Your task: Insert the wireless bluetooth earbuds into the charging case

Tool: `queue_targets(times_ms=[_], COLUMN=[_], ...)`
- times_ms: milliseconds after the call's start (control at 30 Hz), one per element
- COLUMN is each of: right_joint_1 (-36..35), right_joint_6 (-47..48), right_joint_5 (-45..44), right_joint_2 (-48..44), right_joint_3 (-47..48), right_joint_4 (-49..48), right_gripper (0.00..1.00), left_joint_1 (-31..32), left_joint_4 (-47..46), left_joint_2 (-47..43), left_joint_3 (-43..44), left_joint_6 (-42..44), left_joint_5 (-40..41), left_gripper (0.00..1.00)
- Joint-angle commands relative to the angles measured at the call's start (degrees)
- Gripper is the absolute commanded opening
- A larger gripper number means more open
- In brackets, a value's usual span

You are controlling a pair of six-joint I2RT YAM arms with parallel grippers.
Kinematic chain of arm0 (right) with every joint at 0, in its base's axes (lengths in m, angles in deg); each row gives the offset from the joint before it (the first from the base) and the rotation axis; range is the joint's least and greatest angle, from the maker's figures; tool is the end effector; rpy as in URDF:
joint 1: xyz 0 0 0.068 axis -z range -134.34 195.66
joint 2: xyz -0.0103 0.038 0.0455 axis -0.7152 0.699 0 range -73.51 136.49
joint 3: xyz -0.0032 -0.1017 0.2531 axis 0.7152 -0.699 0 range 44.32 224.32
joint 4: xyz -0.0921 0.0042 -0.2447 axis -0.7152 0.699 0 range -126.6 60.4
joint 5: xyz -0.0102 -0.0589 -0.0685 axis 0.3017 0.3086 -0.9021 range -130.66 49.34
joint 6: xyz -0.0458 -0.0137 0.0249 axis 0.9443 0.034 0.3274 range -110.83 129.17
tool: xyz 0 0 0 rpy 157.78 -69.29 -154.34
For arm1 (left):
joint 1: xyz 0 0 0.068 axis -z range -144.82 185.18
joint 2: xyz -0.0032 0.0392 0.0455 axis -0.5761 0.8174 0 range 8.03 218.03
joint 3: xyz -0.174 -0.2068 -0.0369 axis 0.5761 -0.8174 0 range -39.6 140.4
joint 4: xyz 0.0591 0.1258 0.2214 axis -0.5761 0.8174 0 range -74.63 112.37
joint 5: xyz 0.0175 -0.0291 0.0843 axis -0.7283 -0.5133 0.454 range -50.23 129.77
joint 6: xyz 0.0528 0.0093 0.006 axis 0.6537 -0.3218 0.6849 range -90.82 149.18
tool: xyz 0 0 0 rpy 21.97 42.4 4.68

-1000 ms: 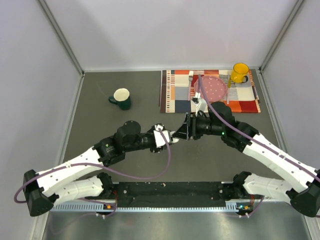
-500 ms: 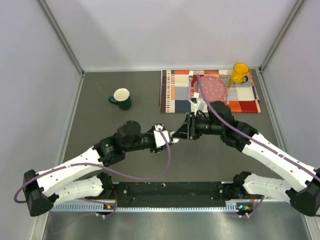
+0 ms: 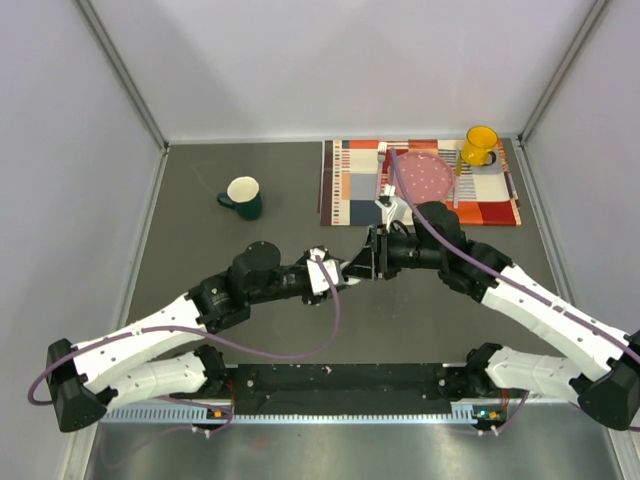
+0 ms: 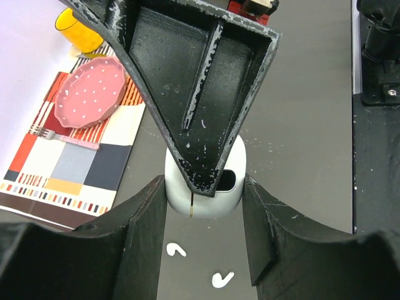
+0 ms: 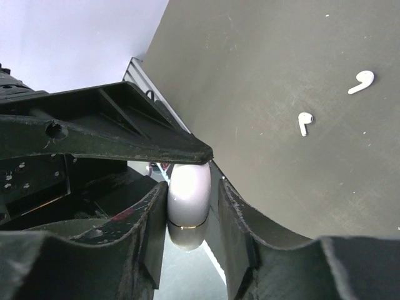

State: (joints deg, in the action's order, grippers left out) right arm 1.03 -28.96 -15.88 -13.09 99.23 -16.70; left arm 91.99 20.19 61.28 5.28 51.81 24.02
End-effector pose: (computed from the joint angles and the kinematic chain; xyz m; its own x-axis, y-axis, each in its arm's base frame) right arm 0.1570 0.1760 0.3336 -0.8005 -0.0023 -0.5994 -0.5250 0.4853 0.6992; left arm 0.1115 -0.1882 0.3239 0.2502 0.2940 -0.9225 0.9250 0.2087 0.3174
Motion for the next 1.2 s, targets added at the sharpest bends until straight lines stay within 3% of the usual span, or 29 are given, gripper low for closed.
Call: queue_targets(times_ms=[0,133,200,233,300,467,567,800,900,1000,1100,1167], right_joint_1=[-0.6,-0.6,-0.6,-0.6,-0.6,-0.6,-0.6,-0.6,-0.6,-0.4,-0.2,0.4], right_joint_6=[0.2,0.5,0.7,1.0,1.9,4.0,5.5,6.0,7.2,7.9,8.5,7.2], right_joint_5=[-0.5,-2.0,-3.6,-3.9,-4.7,-7.3,-7.9,-7.5,-7.1,-6.3,-3.0,-0.8], right_joint_2=[-0.6,-1.7,-2.9,-3.2,-4.4,-7.6,-9.3,-12.0,-13.7,-15.2,-15.1,-14.4], right_joint_3=[1.7,1.4,1.2,1.1,0.6,-1.5,-2.4,-5.1,-6.4,-7.2,-6.2,-4.5], right_joint_4=[-2.4,-2.4,-2.4,-2.8,-4.0,-7.9,-10.5,-17.3,-19.8,-21.9,-21.1,-20.1], right_gripper=[0.35,0.22,0.11,0.10,0.03,0.01,0.00,0.00,0.00,0.00,0.00,0.00], left_joint_1=[0.3,0.3,0.3,0.3,0.3,0.2,0.1,-1.2,-3.8,-10.7,-20.7,-25.7], left_joint_4=[-3.7,-3.4,-3.2,-3.2,-3.7,-8.8,-14.1,-14.8,-13.9,-17.3,-27.7,-37.3], left_joint_2=[-0.9,-1.0,-1.1,-1.0,-1.0,-3.5,-7.1,-12.4,-13.4,-13.7,-13.1,-11.8], left_joint_3=[2.1,1.8,1.6,1.6,2.0,0.4,-2.2,-4.5,-4.2,-5.2,-8.6,-11.7], left_joint_6=[-0.2,-0.7,-2.1,-3.2,-8.1,-16.2,-20.4,-26.5,-32.0,-41.7,-55.2,-64.9], left_joint_5=[-0.3,-0.1,0.5,1.2,4.3,6.8,7.7,9.4,6.1,-3.6,-15.6,-20.7], left_gripper=[0.01,0.02,0.09,0.20,0.26,0.66,0.77,0.86,0.87,0.88,0.99,0.99])
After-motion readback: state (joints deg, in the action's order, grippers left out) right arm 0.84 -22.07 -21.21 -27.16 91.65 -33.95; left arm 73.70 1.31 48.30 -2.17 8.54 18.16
